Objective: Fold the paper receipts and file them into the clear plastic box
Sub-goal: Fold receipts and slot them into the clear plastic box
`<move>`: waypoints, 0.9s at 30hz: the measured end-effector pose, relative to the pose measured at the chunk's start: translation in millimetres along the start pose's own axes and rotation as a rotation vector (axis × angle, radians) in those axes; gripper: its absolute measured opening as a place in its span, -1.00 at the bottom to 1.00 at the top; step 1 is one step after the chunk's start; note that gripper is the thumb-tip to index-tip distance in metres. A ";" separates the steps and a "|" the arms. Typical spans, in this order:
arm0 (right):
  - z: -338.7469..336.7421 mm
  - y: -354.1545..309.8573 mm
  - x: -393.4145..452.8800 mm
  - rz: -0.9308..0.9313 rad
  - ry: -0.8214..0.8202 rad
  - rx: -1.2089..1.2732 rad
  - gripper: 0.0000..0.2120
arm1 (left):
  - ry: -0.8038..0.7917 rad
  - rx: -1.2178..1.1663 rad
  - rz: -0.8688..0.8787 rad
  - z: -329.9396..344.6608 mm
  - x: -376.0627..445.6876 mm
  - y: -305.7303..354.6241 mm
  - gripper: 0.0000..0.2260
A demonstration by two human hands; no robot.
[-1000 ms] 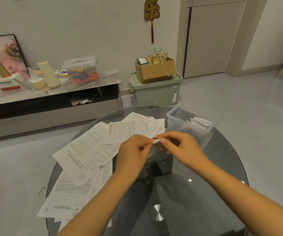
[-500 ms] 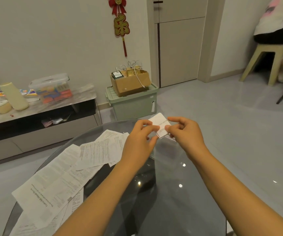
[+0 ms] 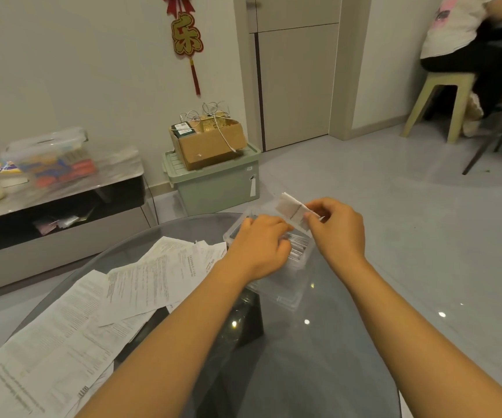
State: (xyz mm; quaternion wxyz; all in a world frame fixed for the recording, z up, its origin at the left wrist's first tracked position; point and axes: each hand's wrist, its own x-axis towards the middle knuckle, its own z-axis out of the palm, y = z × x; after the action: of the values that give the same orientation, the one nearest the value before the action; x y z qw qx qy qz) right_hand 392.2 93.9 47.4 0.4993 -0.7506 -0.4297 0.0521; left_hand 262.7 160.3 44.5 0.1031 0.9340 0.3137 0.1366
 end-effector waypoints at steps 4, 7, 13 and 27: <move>3.1 1.2 -1.0 -0.043 -0.022 -0.048 -0.88 | -0.072 0.053 0.034 10.4 3.3 -5.0 -0.48; 6.3 1.1 -0.9 -0.078 -0.034 -0.153 -0.86 | -0.094 0.092 0.018 11.8 5.2 -4.6 -0.46; 8.8 -2.1 -1.6 -0.114 -0.085 -0.320 -0.83 | -0.048 0.077 0.025 15.3 2.4 -6.6 -0.47; 20.5 -2.1 5.2 -0.029 -0.193 -0.665 -0.80 | 0.031 -0.028 0.026 16.1 -3.4 -4.7 -0.46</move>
State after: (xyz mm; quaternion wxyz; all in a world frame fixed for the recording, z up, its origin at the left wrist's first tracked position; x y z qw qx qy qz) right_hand 383.8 112.3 40.7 0.1849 -0.8577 -0.4789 -0.0270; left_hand 262.7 160.1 27.3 0.1093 0.9343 0.3010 0.1566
